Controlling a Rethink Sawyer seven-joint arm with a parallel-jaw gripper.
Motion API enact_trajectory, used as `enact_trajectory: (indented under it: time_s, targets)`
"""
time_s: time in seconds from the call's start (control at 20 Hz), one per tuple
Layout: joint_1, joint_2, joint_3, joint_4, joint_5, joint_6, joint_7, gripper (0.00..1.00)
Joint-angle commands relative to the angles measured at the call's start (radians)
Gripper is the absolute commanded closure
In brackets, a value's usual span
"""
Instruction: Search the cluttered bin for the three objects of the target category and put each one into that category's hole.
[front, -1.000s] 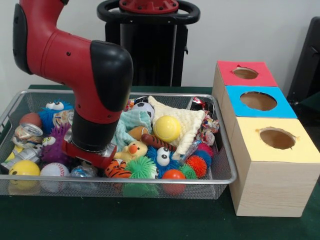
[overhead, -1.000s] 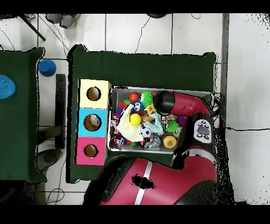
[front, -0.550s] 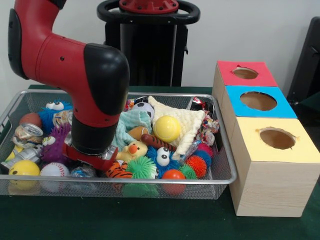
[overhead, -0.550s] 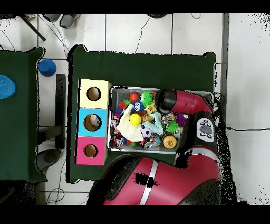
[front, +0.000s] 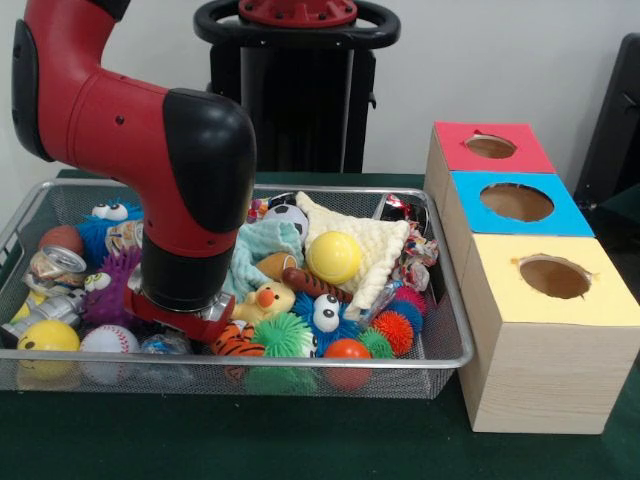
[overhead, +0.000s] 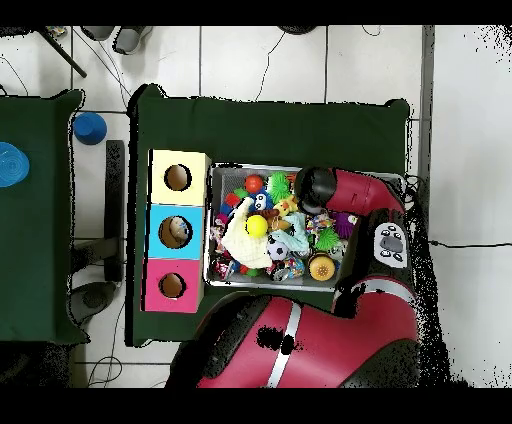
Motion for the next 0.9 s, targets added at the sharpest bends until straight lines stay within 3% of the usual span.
enact_trajectory:
  time_s: [0.05, 0.3, 0.6, 0.9]
  targets:
    - [-0.004, 0.239, 0.173, -0.042, 0.001, -0.216, 0.09, 1.0]
    - [-0.056, 0.151, 0.253, 0.077, -0.01, -0.162, -0.034, 1.0]
    - [-0.075, 0.074, 0.268, 0.207, -0.007, -0.218, 0.039, 1.0]
    - [-0.076, 0.036, 0.257, 0.25, -0.006, -0.188, 0.063, 1.0]
